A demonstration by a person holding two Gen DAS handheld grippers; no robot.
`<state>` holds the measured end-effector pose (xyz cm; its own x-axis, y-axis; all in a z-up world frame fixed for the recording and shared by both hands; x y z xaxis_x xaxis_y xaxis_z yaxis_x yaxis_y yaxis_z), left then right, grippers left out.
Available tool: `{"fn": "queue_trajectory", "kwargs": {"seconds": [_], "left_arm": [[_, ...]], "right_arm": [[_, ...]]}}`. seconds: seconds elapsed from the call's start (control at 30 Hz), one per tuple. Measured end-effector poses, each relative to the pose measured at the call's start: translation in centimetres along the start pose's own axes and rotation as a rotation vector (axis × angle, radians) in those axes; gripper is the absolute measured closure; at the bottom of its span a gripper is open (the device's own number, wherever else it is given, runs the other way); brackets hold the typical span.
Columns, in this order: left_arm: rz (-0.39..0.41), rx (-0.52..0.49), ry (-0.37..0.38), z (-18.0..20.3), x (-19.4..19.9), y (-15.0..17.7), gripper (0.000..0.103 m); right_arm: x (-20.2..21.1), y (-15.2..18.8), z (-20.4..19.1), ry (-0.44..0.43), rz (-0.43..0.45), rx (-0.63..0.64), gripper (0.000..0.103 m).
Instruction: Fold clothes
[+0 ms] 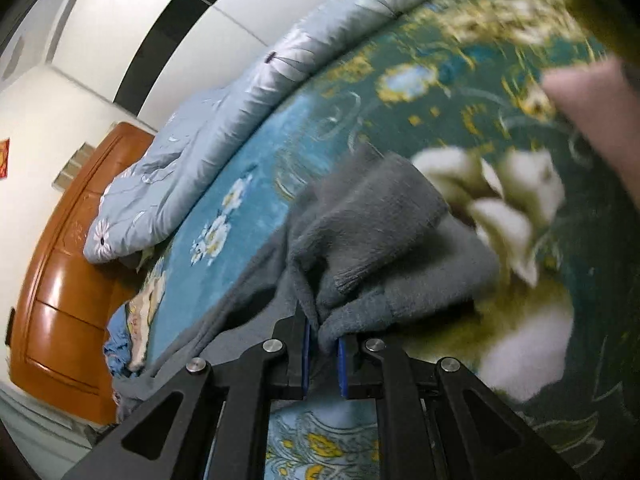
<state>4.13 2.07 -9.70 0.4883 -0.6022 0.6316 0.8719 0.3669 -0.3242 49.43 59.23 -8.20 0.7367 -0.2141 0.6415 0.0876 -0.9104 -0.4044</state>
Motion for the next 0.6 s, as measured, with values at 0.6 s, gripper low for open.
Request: {"fn": "queue_trajectory", "kwargs": {"seconds": [0.6], "left_arm": [[-0.021, 0.003, -0.004, -0.8, 0.8, 0.0, 0.096]], "right_arm": [[1.0, 0.6, -0.3, 0.074, 0.012, 0.111, 0.092]]}}
Point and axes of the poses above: each gripper's, at about its wrist camera, not at the fingertips, and x roughly against the way its jaws point, z to its right, y to its underside, the point moved 7 cm from there along -x, roughly the way its jaws point, and after that the axes turned 2 degrees about z, right-handed, at the moved point
